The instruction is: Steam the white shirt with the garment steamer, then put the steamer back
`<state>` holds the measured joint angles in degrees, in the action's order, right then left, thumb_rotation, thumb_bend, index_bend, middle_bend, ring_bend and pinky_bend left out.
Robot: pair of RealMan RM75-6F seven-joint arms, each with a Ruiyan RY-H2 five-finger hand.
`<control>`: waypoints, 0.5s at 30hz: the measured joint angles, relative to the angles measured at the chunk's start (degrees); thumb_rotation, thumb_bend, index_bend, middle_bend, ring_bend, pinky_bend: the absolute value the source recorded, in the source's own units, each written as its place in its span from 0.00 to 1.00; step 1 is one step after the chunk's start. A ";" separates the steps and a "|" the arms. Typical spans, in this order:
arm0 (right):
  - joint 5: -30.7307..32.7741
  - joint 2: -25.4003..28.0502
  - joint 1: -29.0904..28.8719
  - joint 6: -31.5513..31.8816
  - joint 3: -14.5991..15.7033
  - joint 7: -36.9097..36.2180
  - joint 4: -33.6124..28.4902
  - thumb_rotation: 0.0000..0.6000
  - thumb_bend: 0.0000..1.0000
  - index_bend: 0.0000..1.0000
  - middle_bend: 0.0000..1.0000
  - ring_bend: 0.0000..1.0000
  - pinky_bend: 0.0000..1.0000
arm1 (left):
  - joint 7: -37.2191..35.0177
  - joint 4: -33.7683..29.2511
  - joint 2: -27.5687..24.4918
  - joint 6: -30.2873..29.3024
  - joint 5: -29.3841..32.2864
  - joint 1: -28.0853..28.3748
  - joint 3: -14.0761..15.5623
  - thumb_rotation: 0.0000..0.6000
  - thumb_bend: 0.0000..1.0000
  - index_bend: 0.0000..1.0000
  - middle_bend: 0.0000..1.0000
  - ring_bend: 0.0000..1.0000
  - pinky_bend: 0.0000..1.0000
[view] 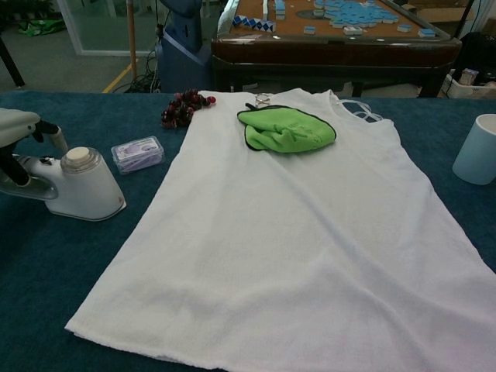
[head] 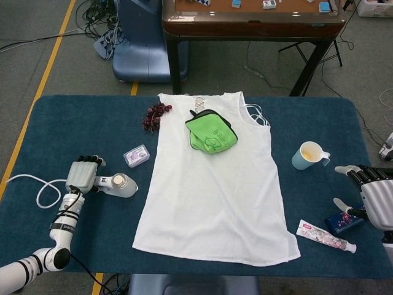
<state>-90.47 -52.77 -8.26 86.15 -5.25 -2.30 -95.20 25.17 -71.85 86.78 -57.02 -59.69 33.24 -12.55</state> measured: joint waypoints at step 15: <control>0.63 0.16 0.50 0.20 0.07 -0.01 0.02 1.00 0.18 0.29 0.35 0.30 0.32 | -3.19 4.33 3.00 0.66 -0.38 1.17 0.85 1.00 0.17 0.62 0.48 0.40 0.47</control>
<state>-89.84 -52.61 -7.76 86.35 -5.18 -2.30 -95.18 21.99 -67.53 89.78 -56.37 -60.07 34.42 -11.70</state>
